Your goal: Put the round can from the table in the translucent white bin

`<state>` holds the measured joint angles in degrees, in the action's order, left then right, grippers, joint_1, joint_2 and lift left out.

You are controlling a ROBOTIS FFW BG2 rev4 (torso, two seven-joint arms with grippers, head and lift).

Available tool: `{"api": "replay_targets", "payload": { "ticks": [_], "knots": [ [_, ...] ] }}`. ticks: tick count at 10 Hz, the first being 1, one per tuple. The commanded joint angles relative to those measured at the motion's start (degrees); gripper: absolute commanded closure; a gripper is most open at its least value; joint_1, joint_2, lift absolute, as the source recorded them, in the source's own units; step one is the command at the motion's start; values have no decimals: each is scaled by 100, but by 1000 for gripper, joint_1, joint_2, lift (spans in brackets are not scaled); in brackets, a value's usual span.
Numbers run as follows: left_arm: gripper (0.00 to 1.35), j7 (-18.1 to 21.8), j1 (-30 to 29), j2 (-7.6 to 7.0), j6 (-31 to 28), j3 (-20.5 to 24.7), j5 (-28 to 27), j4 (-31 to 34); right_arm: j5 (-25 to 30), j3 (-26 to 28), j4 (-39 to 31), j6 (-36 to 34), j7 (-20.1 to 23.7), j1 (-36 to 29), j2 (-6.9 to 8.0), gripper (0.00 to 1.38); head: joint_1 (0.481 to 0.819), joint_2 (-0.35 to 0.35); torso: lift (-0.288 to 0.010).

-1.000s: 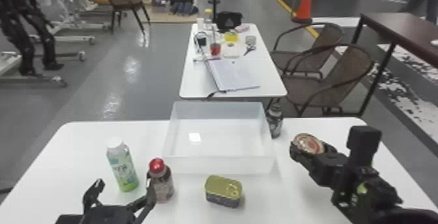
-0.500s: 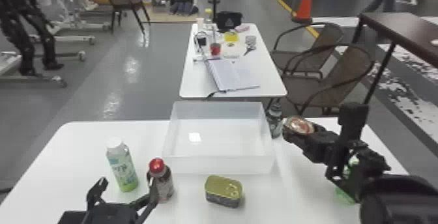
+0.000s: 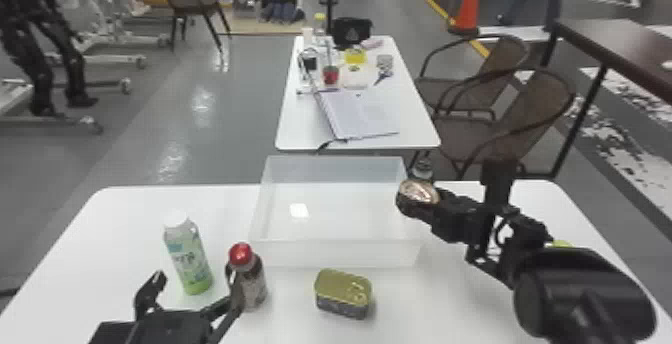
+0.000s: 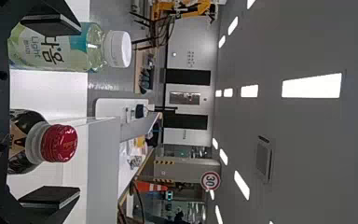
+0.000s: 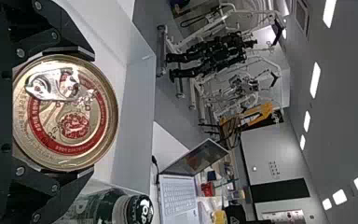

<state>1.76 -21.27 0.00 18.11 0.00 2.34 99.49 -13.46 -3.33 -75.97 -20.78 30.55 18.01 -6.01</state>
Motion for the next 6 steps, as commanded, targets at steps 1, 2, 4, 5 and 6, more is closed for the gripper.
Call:
{"api": "replay_targets", "payload": {
  "ticks": [1, 2, 4, 5, 6],
  "knots": [
    [98, 9, 9, 15, 0, 0, 4, -17, 10, -36, 460, 188, 74, 440, 12, 746, 549, 0, -100],
    [98, 18, 18, 15, 0, 0, 12, -26, 1, -97, 777, 276, 215, 739, -5, 746, 549, 0, -100],
    [98, 70, 79, 15, 0, -9, 30, -70, -122, -431, 1427, 426, 426, 1126, -40, 748, 549, 0, -100],
    [98, 88, 106, 15, 8, -18, 39, -87, -201, -519, 1577, 461, 426, 1170, -40, 746, 549, 0, -100],
    [98, 88, 114, 15, 8, -26, 56, -105, -315, -607, 1709, 514, 426, 1170, -23, 748, 549, 0, -100]
  ]
}}
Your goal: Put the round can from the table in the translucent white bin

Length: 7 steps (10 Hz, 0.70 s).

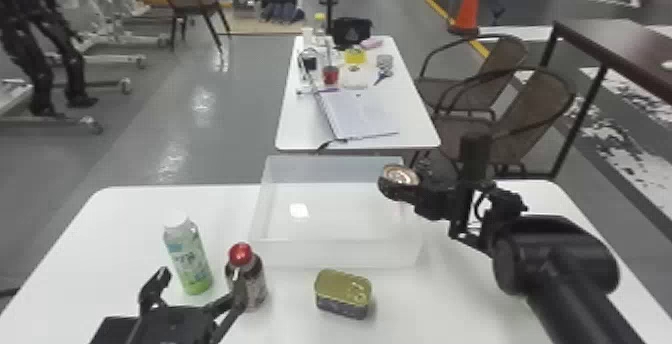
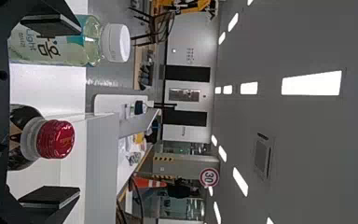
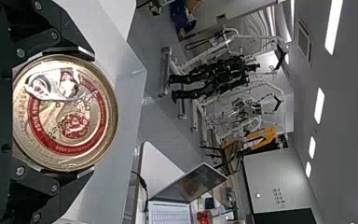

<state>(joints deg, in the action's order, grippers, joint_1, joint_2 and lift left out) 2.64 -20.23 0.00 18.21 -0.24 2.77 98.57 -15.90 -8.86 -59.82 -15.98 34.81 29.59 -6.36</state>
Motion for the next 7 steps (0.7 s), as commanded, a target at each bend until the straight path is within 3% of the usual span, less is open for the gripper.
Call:
{"api": "replay_targets", "payload": {
  "ticks": [1, 7],
  "knots": [
    [98, -1, 19, 15, 24, -11, 22, -22, -141, -142, 234, 60, 17, 29, 21, 748, 549, 0, -100],
    [98, 43, 72, 15, -2, -47, 57, -58, -247, -485, 876, 95, 26, 187, 56, 748, 549, 0, -100]
  ]
}}
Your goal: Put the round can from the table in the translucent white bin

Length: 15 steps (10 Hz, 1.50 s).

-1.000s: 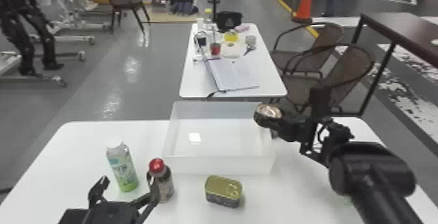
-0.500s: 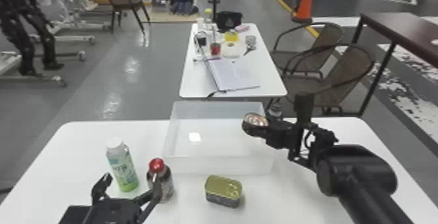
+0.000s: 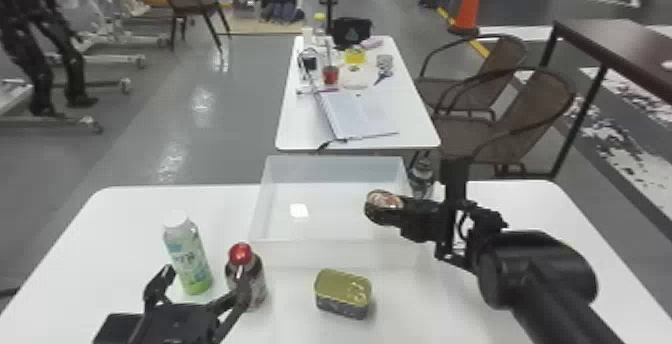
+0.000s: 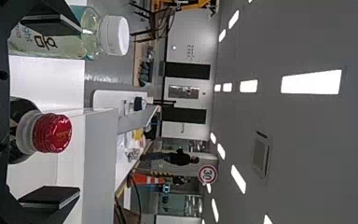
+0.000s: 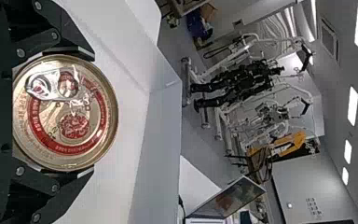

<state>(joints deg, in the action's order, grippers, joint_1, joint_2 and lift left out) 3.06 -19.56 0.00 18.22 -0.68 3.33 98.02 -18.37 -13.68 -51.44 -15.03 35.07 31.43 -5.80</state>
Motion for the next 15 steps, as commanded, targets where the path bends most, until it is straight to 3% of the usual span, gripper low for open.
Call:
{"api": "replay_targets", "payload": {
  "ticks": [1, 4, 7, 8, 10, 12, 15],
  "knots": [
    [98, 1, 4, 15, -3, -2, 10, -11, 27, -4, 46, 0, -1, 4, 0, 726, 549, 0, -100],
    [98, 10, 4, 15, -11, -11, 10, -11, 18, -4, 3, 61, -1, 4, 0, 558, 549, 0, -100],
    [98, 19, 4, 15, -11, -11, 1, -11, -70, -4, -15, 61, -1, -5, 0, 84, 549, 0, -100],
    [98, 19, -4, 15, -3, -11, 1, -11, -149, 5, -68, 61, -1, -31, -9, 94, 549, 0, -100],
    [98, 19, -13, 15, 24, -11, -25, -2, -166, 339, -1070, 140, -124, -401, -44, 108, 549, 0, -100],
    [98, 19, -13, 15, 24, -2, -34, 7, 97, 972, -2757, 114, -783, -1235, -35, 110, 549, 0, -100],
    [91, 19, -22, 15, 85, 24, -95, 16, 264, 1341, -4163, 123, -1134, -2352, 9, 111, 549, 0, -100]
  ]
}}
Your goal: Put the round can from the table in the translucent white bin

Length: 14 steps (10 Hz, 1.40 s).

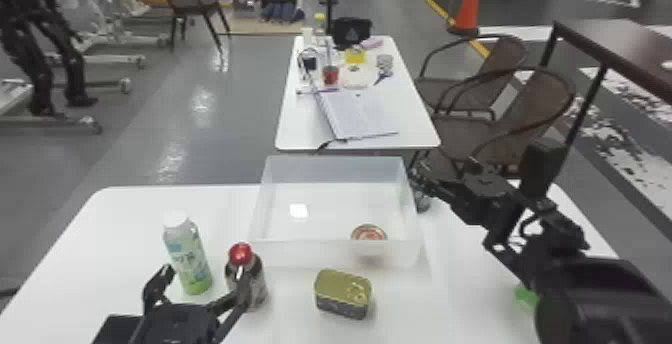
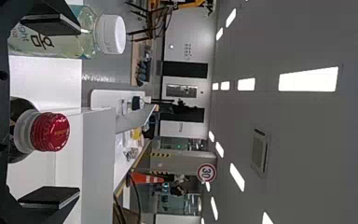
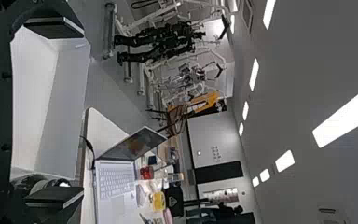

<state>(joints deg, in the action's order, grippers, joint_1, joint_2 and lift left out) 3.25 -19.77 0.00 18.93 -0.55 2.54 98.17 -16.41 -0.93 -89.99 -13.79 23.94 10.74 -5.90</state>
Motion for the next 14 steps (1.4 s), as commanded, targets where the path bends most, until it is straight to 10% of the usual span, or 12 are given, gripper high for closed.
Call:
{"api": "replay_targets", "payload": {
  "ticks": [1, 7, 14],
  "knots": [
    [90, 0, -1, 15, 23, 20, -17, 0, 331, 181, -669, 333, -170, -748, 89, 111, 549, 0, -100],
    [88, -114, -10, 15, 164, 82, -201, 0, 920, 313, -1320, 2012, -1084, -2673, 309, 134, 549, 0, -100],
    [96, -184, -98, 15, 85, 99, -289, 44, 946, 480, -1416, 2074, -1330, -3236, 595, 236, 549, 0, -100]
  ]
}}
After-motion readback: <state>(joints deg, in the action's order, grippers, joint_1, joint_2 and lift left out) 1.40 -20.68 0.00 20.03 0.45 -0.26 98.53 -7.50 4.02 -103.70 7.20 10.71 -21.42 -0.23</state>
